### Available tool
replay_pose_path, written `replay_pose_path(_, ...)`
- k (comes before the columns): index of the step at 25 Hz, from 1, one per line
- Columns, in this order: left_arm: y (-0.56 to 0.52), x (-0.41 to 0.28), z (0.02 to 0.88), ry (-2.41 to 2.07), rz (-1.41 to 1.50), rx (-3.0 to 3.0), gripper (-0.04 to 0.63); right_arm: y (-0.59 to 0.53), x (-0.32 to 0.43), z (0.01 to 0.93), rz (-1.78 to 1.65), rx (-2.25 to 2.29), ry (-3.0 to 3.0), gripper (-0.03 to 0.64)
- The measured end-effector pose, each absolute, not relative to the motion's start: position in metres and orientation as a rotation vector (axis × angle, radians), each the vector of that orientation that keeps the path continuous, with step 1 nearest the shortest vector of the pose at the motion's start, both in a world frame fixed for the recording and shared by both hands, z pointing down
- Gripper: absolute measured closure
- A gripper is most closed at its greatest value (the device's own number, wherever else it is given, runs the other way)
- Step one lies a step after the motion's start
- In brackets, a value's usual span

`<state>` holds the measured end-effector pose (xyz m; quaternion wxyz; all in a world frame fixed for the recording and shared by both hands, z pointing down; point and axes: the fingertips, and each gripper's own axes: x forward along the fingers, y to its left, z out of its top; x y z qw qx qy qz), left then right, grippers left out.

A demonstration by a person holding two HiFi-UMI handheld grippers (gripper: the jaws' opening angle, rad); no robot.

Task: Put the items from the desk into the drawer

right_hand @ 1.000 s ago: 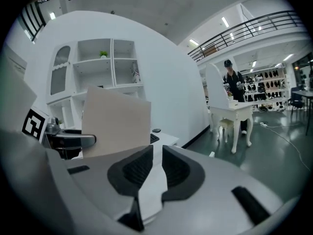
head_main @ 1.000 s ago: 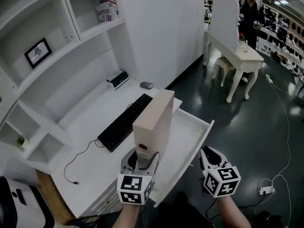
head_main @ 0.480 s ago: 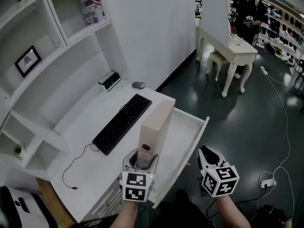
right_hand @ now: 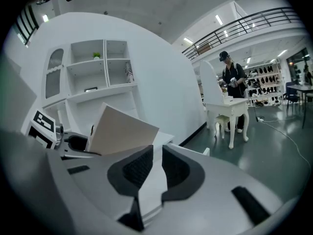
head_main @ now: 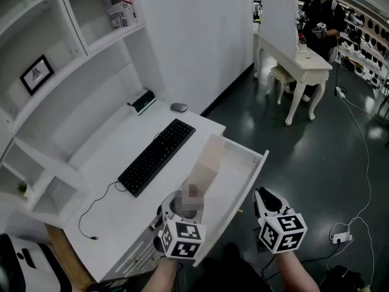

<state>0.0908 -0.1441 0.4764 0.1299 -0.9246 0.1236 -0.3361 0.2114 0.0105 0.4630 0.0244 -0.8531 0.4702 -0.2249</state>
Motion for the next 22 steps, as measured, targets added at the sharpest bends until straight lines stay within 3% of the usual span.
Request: replay_pose_path(22, -0.107, 0.115, 0.516, 0.627, -1.319, -2.32, 0.319, 0.022, 0.292, 0.466, -0.719, -2.455, 1.736, 0.561)
